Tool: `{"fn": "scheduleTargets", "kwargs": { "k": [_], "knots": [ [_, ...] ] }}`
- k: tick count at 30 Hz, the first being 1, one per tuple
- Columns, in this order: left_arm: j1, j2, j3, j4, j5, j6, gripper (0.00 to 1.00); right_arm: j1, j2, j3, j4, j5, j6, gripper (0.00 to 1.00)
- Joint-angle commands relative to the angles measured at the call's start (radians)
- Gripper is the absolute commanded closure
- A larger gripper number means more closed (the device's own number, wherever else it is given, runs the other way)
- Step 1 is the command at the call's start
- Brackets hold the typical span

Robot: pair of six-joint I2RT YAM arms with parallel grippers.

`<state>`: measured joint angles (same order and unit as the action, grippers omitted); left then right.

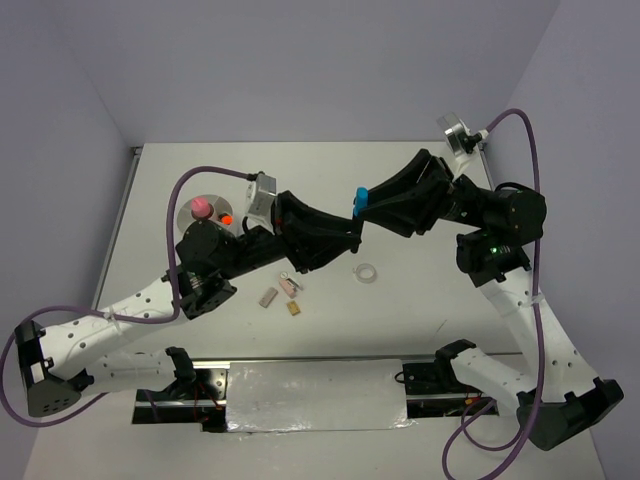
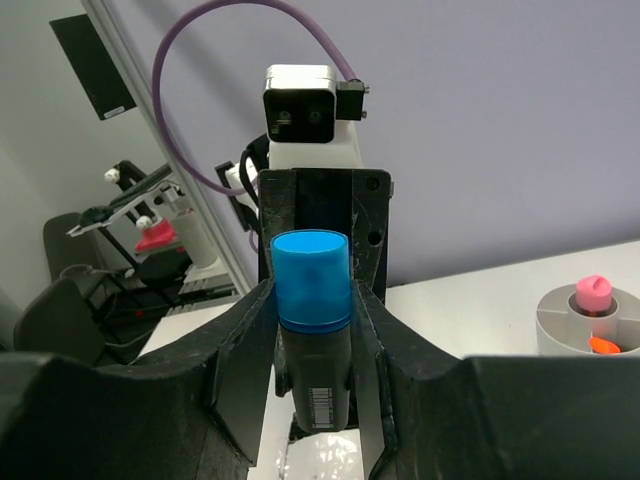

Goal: Sort the stationery into containers
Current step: Close the pen cap on the pen.

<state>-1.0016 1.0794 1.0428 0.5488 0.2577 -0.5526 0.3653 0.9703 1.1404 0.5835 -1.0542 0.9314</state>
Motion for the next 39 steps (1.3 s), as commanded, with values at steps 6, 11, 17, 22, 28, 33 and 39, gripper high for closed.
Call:
{"fn": "scheduleTargets", "kwargs": {
  "k": [6, 11, 17, 22, 28, 33, 39],
  "knots": [
    [0.001, 0.008, 0.079, 0.114, -0.029, 0.045, 1.00, -0.006, 0.013, 0.035, 0.043, -0.009, 0.034, 0.49],
    [0.001, 0.024, 0.106, 0.091, 0.000, 0.066, 1.00, -0.006, 0.011, 0.077, -0.100, 0.003, -0.055, 0.27],
    [0.001, 0.022, 0.140, 0.010, -0.029, 0.117, 1.00, -0.006, -0.012, 0.151, -0.407, 0.108, -0.288, 0.05],
    [0.001, 0.031, 0.212, -0.131, -0.219, 0.207, 1.00, -0.006, -0.062, 0.177, -0.554, 0.291, -0.394, 0.00],
    [0.000, 0.043, 0.237, -0.176, -0.334, 0.279, 1.00, 0.009, -0.074, 0.235, -0.684, 0.408, -0.407, 0.01],
    [0.000, 0.066, 0.255, -0.188, -0.325, 0.299, 1.00, 0.046, -0.099, 0.252, -0.725, 0.558, -0.418, 0.18],
    [0.000, 0.096, 0.284, -0.190, -0.301, 0.295, 1.00, 0.135, -0.073, 0.266, -0.777, 0.709, -0.473, 0.27]
  ]
}}
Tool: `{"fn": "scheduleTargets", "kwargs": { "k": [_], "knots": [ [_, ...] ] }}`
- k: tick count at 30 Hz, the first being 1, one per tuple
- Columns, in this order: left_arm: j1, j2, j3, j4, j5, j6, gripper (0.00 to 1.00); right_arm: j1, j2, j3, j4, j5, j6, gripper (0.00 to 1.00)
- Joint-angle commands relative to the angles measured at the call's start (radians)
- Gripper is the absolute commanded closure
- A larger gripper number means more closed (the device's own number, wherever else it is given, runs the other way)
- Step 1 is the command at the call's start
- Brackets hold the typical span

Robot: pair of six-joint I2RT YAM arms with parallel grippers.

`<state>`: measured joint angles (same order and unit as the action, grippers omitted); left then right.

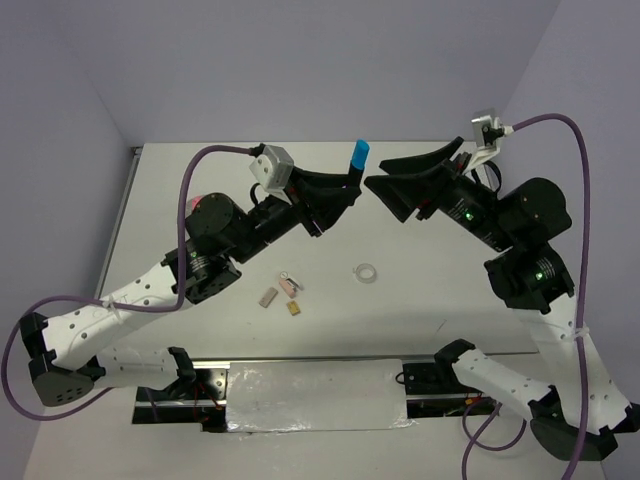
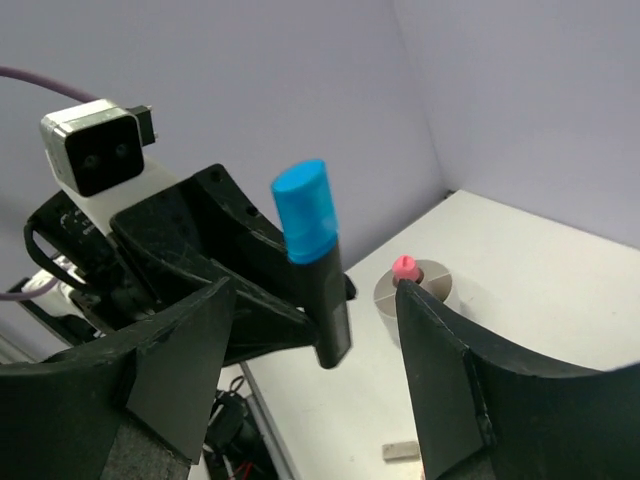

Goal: Sort the stationery into containers
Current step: Close the pen cap on the pen.

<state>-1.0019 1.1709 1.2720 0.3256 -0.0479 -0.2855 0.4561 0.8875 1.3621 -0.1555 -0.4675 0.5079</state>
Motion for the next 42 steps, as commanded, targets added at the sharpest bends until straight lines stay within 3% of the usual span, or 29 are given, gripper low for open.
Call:
{"fn": "scheduleTargets", "kwargs": {
  "k": [1, 7, 15, 24, 25, 26, 28, 29, 30, 31, 35, 37, 41, 42],
  "knots": [
    [0.000, 0.007, 0.056, 0.029, 0.011, 0.026, 1.00, 0.090, 0.025, 0.061, -0.059, 0.145, -0.063, 0.28],
    [0.000, 0.015, 0.047, 0.049, 0.025, 0.017, 1.00, 0.185, 0.074, 0.097, -0.113, 0.303, -0.137, 0.33],
    [0.000, 0.021, 0.056, 0.047, 0.025, 0.020, 1.00, 0.207, 0.090, 0.052, -0.108, 0.372, -0.155, 0.45],
    [0.002, 0.047, 0.087, 0.023, -0.010, 0.029, 1.00, 0.213, 0.065, 0.009, -0.027, 0.322, -0.164, 0.85],
    [0.000, 0.053, 0.093, 0.020, -0.016, 0.031, 0.99, 0.211, 0.062, 0.003, -0.021, 0.314, -0.164, 0.93],
    [0.000, 0.056, 0.105, 0.013, -0.015, 0.031, 0.91, 0.211, 0.057, -0.001, -0.012, 0.310, -0.164, 1.00],
    [0.000, 0.070, 0.118, -0.002, -0.010, 0.031, 0.77, 0.213, 0.050, -0.012, 0.002, 0.296, -0.167, 1.00],
    [0.002, 0.072, 0.125, -0.008, 0.000, 0.029, 0.50, 0.213, 0.047, -0.011, 0.004, 0.288, -0.173, 1.00],
    [0.002, 0.072, 0.124, -0.013, 0.008, 0.029, 0.37, 0.211, 0.047, -0.006, 0.001, 0.276, -0.181, 1.00],
    [0.002, 0.069, 0.122, -0.022, 0.017, 0.025, 0.01, 0.211, 0.047, -0.001, -0.004, 0.271, -0.196, 1.00],
    [0.011, 0.067, 0.154, -0.111, 0.040, 0.011, 0.01, 0.176, 0.059, 0.051, -0.035, 0.130, -0.272, 1.00],
    [0.017, 0.062, 0.177, -0.176, 0.081, 0.012, 0.01, 0.144, 0.065, 0.077, -0.070, -0.035, -0.327, 1.00],
    [0.045, 0.035, 0.188, -0.229, 0.256, 0.003, 0.01, -0.020, 0.123, 0.178, -0.118, -0.394, -0.319, 1.00],
    [0.055, 0.026, 0.188, -0.229, 0.366, -0.009, 0.01, -0.034, 0.136, 0.198, -0.134, -0.446, -0.309, 1.00]
  ]
}}
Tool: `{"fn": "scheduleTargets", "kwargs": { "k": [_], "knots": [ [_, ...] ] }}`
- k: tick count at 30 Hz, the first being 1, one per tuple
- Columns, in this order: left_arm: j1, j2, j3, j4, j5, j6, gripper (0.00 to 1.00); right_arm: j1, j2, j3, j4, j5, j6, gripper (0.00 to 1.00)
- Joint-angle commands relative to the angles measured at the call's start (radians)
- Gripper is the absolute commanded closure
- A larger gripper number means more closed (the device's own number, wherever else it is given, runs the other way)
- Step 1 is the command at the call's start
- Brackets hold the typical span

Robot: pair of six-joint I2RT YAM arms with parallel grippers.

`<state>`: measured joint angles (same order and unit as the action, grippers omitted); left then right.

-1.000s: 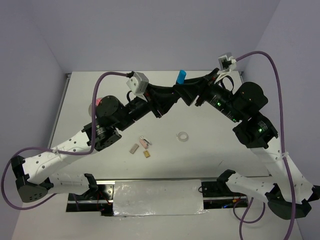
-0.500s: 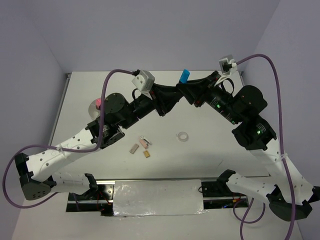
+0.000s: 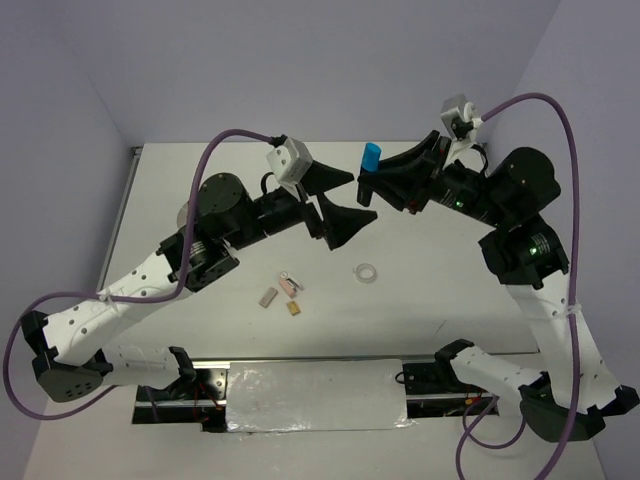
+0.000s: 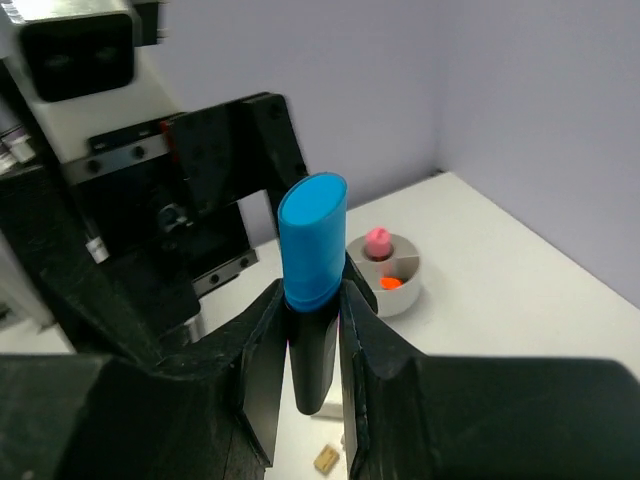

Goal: Sort the stationery into containers
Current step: Close the pen cap on the pen.

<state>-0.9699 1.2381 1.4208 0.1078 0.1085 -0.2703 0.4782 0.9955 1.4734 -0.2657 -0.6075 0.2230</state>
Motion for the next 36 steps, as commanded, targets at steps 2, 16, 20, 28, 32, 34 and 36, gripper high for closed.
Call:
{"fn": "scheduleTargets", "kwargs": {
  "k": [2, 16, 20, 28, 32, 34, 36],
  "knots": [
    [0.052, -0.049, 0.049, 0.001, 0.349, -0.038, 0.01, -0.090, 0.054, 0.133, 0.011, -0.480, 0.033, 1.00],
    [0.103, -0.037, 0.035, 0.162, 0.543, -0.227, 0.10, -0.119, 0.043, 0.007, 0.514, -0.681, 0.438, 1.00],
    [0.105, 0.015, 0.044, 0.240, 0.603, -0.314, 0.24, -0.119, 0.034, 0.015, 0.447, -0.652, 0.380, 1.00],
    [0.105, 0.061, 0.052, 0.276, 0.619, -0.372, 0.57, -0.119, 0.019, -0.002, 0.441, -0.618, 0.377, 1.00],
    [0.105, 0.066, 0.064, 0.282, 0.617, -0.377, 0.77, -0.121, 0.008, -0.024, 0.444, -0.606, 0.377, 1.00],
    [0.105, 0.060, 0.050, 0.303, 0.617, -0.385, 0.76, -0.118, 0.003, -0.028, 0.425, -0.589, 0.358, 1.00],
    [0.105, 0.050, 0.038, 0.326, 0.619, -0.397, 0.66, -0.119, -0.003, -0.028, 0.392, -0.577, 0.326, 1.00]
  ]
}}
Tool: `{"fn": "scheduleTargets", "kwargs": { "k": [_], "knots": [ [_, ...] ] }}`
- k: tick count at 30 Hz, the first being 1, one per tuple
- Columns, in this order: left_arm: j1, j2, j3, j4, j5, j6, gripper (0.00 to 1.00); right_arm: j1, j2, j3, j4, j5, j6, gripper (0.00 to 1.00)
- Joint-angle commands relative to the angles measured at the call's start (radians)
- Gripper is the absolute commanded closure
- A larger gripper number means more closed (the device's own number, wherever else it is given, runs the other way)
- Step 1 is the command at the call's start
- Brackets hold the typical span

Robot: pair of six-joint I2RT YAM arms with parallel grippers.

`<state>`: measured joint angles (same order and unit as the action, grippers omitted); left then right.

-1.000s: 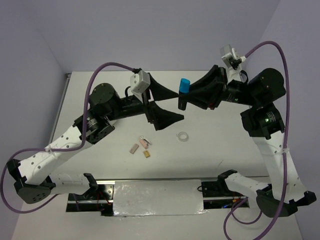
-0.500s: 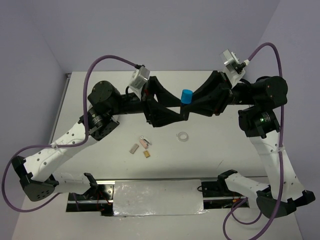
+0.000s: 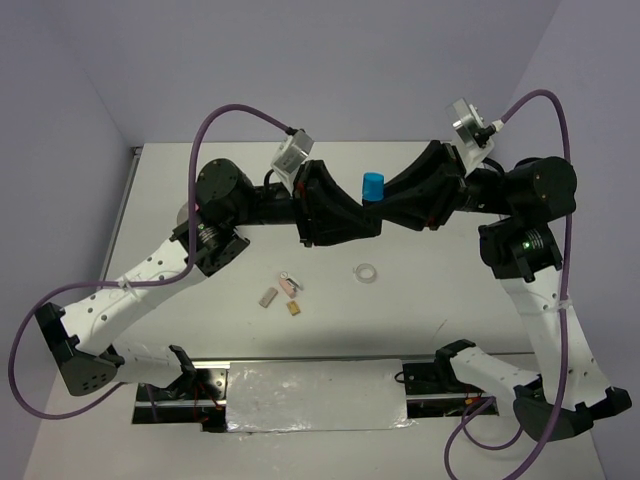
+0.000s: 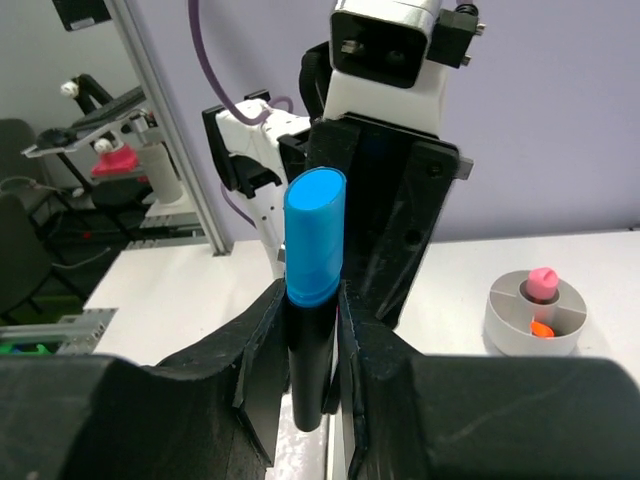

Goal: Sort the stationery into containers
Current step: Close the pen cap on the pen.

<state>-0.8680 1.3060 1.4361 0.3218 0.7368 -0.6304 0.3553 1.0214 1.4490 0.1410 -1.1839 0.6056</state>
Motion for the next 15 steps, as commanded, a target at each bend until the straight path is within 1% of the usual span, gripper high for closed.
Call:
{"fn": "scheduleTargets", "kwargs": {
  "k": [1, 2, 3, 11, 12, 13, 15],
  "knots": [
    [0.003, -0.020, 0.011, 0.138, -0.007, -0.041, 0.61, 0.004, -0.029, -0.004, -0.027, 0.012, -0.067, 1.00],
    [0.003, -0.022, 0.006, 0.151, -0.001, -0.048, 0.56, 0.002, -0.029, -0.003, -0.041, 0.018, -0.078, 1.00],
    [0.003, -0.024, 0.004, 0.152, -0.002, -0.051, 0.56, 0.004, -0.029, -0.004, -0.047, 0.023, -0.082, 1.00],
    [0.003, -0.007, 0.014, 0.178, 0.010, -0.071, 0.56, 0.005, -0.041, -0.047, -0.003, 0.058, -0.066, 1.00],
    [0.003, -0.005, 0.014, 0.178, 0.013, -0.074, 0.55, 0.002, -0.044, -0.048, -0.003, 0.066, -0.066, 1.00],
    [0.003, -0.001, 0.012, 0.180, 0.015, -0.075, 0.49, 0.004, -0.047, -0.050, -0.003, 0.070, -0.066, 1.00],
    [0.003, 0.006, 0.010, 0.184, 0.019, -0.083, 0.48, 0.004, -0.049, -0.055, 0.008, 0.087, -0.063, 1.00]
  ]
}}
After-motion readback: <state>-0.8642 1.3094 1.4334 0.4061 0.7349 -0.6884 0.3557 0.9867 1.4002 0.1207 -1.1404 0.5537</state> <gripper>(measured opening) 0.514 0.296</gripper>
